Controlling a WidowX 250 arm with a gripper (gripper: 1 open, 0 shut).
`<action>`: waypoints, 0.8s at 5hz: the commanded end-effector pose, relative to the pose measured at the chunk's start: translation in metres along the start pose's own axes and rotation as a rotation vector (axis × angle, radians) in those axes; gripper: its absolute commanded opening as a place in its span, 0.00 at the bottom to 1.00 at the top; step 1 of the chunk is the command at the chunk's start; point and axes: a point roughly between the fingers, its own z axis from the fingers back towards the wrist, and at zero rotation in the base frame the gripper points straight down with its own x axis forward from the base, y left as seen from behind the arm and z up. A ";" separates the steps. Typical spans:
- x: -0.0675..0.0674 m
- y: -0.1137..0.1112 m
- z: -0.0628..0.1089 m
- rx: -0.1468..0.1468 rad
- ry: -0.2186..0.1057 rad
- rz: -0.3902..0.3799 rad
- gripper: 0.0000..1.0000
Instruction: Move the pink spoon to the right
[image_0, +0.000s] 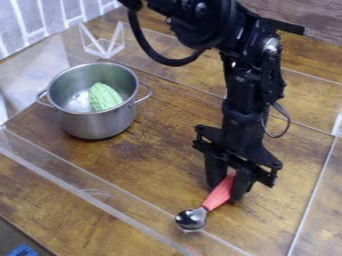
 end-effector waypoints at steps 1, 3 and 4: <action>0.002 -0.012 0.028 -0.017 -0.081 -0.012 0.00; 0.002 -0.013 0.027 -0.022 -0.078 0.006 0.00; 0.002 -0.013 0.027 -0.024 -0.075 0.016 0.00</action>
